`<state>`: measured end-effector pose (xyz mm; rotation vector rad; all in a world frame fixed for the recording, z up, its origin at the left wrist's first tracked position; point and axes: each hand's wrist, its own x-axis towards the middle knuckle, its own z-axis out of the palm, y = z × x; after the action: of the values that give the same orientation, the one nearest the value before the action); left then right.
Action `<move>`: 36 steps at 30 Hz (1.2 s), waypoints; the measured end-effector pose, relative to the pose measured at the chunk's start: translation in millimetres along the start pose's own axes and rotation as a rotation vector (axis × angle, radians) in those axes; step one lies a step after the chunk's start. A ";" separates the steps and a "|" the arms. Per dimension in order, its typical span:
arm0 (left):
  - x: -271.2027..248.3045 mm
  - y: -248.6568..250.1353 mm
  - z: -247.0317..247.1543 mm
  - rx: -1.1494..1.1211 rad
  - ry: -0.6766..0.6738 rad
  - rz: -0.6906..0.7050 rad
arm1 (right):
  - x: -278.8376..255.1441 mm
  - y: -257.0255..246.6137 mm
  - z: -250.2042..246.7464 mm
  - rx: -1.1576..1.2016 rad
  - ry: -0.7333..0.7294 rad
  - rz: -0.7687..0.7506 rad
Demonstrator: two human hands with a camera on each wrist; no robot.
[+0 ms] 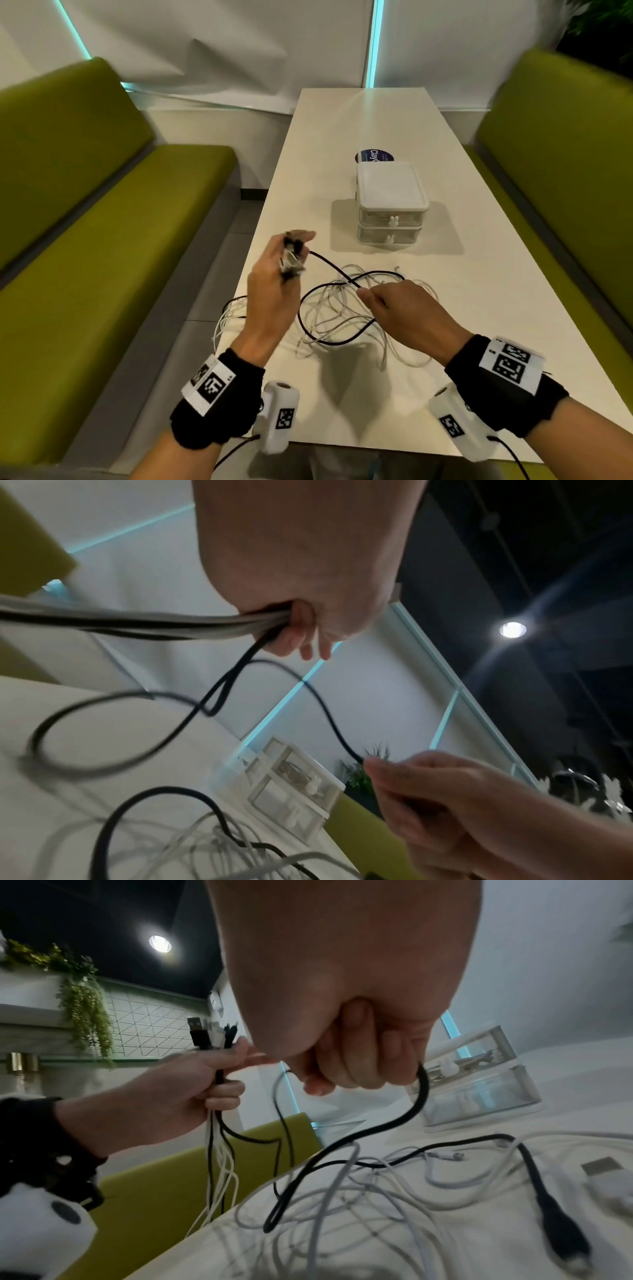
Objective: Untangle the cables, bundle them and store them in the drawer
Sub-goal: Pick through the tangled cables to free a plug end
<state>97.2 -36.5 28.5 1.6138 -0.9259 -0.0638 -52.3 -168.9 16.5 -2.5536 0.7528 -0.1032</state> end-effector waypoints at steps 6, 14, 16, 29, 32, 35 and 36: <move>-7.8 -14.7 22.3 0.279 -0.552 0.073 | -4.0 -10.7 -7.5 -0.010 -0.011 -0.096; -0.1 3.2 7.4 0.026 -0.339 -0.055 | -9.5 -1.4 -9.3 0.202 0.073 -0.179; 6.9 6.9 -2.0 -0.203 -0.144 -0.174 | -7.1 0.9 -9.2 0.277 0.056 -0.139; -4.5 -0.6 3.1 0.046 -0.143 0.130 | 2.9 3.6 5.3 0.111 0.158 -0.108; -9.1 1.1 17.5 0.258 -0.461 0.145 | 1.7 -2.1 2.8 0.144 0.174 -0.154; -6.7 -6.7 19.6 0.458 -0.589 0.113 | -2.8 -4.8 -0.6 0.148 0.149 -0.179; -5.5 -8.4 18.7 0.476 -0.601 0.102 | -3.3 -4.5 0.7 0.161 0.140 -0.176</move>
<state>88.3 -48.6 13.6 2.0273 -1.5732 -0.2871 -52.8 -163.6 18.1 -2.4717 0.5447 -0.3874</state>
